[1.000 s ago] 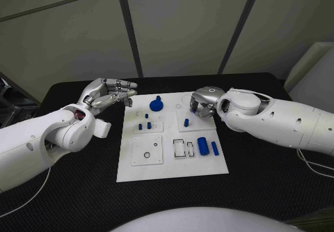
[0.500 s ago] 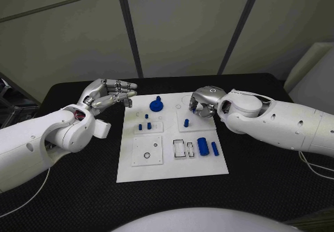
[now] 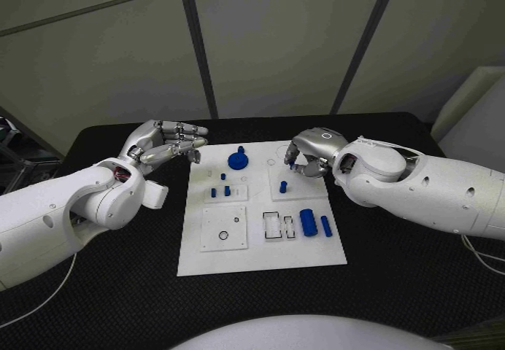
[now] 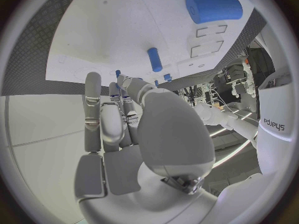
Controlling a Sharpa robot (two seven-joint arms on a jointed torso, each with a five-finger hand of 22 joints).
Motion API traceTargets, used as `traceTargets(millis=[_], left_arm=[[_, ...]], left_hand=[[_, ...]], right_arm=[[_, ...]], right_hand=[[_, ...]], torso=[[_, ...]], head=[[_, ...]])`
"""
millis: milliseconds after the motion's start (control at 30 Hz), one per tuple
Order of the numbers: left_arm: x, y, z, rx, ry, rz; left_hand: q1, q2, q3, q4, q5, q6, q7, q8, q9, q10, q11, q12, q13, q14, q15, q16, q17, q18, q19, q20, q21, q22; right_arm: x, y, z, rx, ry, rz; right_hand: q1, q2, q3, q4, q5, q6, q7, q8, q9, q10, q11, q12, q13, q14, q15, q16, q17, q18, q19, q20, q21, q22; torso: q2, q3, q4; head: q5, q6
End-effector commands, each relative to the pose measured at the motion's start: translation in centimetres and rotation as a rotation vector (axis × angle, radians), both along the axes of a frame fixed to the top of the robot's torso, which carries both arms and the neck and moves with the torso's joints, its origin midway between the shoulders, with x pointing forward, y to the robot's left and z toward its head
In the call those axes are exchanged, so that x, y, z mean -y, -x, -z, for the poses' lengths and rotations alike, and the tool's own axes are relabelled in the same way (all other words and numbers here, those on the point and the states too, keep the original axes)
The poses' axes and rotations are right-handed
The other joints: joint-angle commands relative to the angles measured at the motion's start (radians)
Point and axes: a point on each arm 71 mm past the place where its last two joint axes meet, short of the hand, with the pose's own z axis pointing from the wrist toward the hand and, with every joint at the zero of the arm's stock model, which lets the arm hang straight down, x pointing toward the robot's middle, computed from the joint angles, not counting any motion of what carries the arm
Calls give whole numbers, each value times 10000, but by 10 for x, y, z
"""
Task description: Assemble the parts on the task board
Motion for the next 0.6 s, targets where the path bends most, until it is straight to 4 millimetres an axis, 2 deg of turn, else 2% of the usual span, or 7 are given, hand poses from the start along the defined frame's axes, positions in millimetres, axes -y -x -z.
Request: traceTargets(millis=[33,133,233,333,433,600], left_arm=[[0,-1,-1,44,-26,10],[0,-1,0,53,-28,-16],[1,-2,0,56,-23,-24],[2,-3,0,63,-11,-19],[3,-3,1,65,-4,-17],[5,-4,1,64,11,0]], left_hand=[[29,16,-37,-14,-48,-79,-2,35,-17,-83,-10,51,-10,-51,39,-50,-12,-138,-10,87,-12,12],[29,16,-37,-14,-48,-79,-2,35,-17,-83,-10,51,-10,-51,39,-50,-12,-138,-10,87,-12,12],[19,32,-41,-2,-46,-80,1,44,-17,-87,-9,61,-10,-48,42,-51,-15,-138,-10,91,-13,11],[19,32,-41,-2,-46,-80,1,44,-17,-87,-9,61,-10,-48,42,-51,-15,-138,-10,91,-13,11],[18,40,-42,1,-45,-78,1,49,-16,-86,-9,67,-9,-47,42,-51,-17,-138,-10,92,-13,11],[17,42,-42,2,-45,-77,1,51,-16,-85,-9,68,-9,-46,43,-51,-17,-138,-10,92,-13,11]], right_arm=[[-10,7,-8,197,-704,-289],[-22,15,-13,139,-1106,-709],[-35,24,-17,103,-1420,-1174],[-52,32,-21,59,-1794,-1704],[-61,36,-23,9,-1987,-1976],[-75,39,-23,-157,-2148,-2336]], right_hand=[[-81,-28,80,-12,128,62,10,-59,16,205,-163,25,21,375,-54,82,15,144,-74,-5,68,35],[-83,-36,131,-44,207,42,20,-81,17,190,-153,2,22,373,-51,99,19,145,-98,-5,116,70],[-89,-56,154,-68,243,26,28,-97,17,178,-146,-13,22,371,-47,108,20,145,-114,-3,147,92],[-94,-60,159,-72,253,22,31,-101,18,175,-143,-17,22,374,-45,125,40,145,-118,-2,156,99],[-103,-52,169,-70,270,24,33,-103,20,179,-141,-18,24,378,-43,147,64,144,-120,1,171,109],[-114,-52,171,-69,279,25,35,-105,22,181,-140,-19,26,383,-41,167,87,143,-122,3,182,116]], torso=[[6,-3,-13],[9,1,-16],[1,0,9],[2,-12,27],[6,-9,42],[8,-25,22]], head=[[75,25],[165,53],[258,67],[400,77],[554,62],[853,17]])
